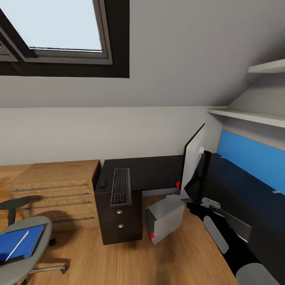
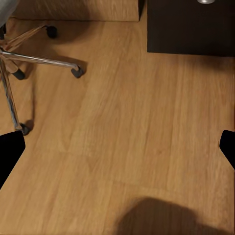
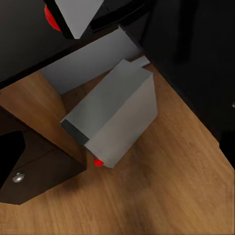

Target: In the bedroom, organize the workspace by keeping the computer under the desk, ensuring the monitor is on the desk, placing the keyboard on the desk next to the monitor, placing the mouse on the desk next to the keyboard, moving the folder from the swivel chair onto the desk next to the mouse, stacking the notebook on top of the folder with the pen on top of the notebook, and positioning the swivel chair next to the desk.

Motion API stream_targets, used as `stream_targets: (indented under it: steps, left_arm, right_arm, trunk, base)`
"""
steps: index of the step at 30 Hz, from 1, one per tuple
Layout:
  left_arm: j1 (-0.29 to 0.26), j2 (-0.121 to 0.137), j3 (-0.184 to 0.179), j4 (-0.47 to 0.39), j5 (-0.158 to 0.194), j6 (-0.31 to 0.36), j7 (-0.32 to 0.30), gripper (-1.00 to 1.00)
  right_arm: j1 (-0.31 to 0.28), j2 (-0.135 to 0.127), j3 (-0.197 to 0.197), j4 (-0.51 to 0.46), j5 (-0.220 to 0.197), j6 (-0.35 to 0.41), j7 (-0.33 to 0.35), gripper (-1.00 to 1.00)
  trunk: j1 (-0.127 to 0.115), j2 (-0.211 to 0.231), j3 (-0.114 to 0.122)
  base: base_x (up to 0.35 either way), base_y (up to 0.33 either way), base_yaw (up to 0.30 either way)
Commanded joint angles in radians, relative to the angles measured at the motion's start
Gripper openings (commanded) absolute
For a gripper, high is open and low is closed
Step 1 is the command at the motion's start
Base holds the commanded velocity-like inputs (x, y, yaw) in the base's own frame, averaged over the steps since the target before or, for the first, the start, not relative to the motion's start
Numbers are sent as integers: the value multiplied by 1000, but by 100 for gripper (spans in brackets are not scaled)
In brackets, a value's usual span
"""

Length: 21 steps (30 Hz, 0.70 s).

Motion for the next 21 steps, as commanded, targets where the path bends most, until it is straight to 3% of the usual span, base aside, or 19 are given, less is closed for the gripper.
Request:
stream_targets:
  steps: [1, 11, 21]
  left_arm:
    - [0, 1, -3, -1, 10, -6, 3, 100]
    - [0, 1, -3, 1, 10, -6, 3, 100]
    - [0, 2, -3, 3, 10, -6, 3, 100]
  right_arm:
    - [-1, -3, 4, -1, -10, 1, -10, 100]
    - [-1, -12, 4, -1, -10, 1, -10, 100]
    - [-1, -12, 1, 0, -11, -1, -12, 100]
  trunk:
    - [0, -1, -1]
    - [0, -1, -4]
    - [0, -1, -18]
  base:
    - [0, 0, -242]
    - [0, 0, -249]
    - [0, 0, -125]
